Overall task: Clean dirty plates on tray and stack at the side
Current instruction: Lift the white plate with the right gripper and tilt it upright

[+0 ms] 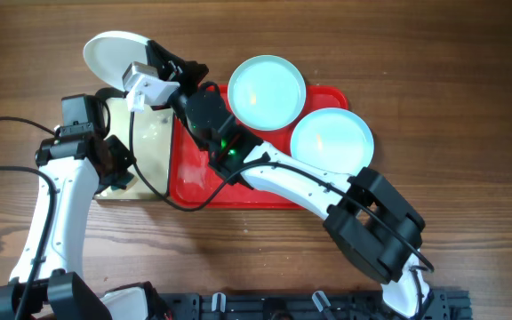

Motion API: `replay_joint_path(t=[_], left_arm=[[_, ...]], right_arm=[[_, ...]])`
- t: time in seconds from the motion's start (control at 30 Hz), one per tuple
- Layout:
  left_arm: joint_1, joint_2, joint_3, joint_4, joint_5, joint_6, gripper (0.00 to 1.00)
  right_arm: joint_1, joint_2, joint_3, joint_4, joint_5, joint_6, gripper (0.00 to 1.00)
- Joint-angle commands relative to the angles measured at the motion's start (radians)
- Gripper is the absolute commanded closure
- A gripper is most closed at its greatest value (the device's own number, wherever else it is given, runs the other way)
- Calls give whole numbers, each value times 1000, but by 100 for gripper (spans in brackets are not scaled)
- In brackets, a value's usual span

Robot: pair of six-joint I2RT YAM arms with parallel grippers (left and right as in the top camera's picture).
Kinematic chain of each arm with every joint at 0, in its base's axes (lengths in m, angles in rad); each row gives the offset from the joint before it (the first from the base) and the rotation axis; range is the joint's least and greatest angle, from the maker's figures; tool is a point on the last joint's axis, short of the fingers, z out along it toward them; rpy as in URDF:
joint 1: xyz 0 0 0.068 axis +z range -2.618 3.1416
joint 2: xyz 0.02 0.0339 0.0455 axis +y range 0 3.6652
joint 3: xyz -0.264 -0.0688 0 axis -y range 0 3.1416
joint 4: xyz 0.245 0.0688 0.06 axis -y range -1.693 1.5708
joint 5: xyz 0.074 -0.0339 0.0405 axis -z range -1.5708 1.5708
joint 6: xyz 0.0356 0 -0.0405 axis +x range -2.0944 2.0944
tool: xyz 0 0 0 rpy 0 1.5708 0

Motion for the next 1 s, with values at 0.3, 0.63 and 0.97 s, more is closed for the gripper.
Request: replay_joint_path(t=[0.3,0.63,0.97], left_arm=[[2,-14,-5,3,2,40,96],[2,-14,-5,6,9,39,96],[2,-14,-5,11,9,39,96]], right_arm=[[13,15,20,11,-20,-24,96],[14,15,20,7,5,-25,96],[6,15,20,-16,55,214,96]])
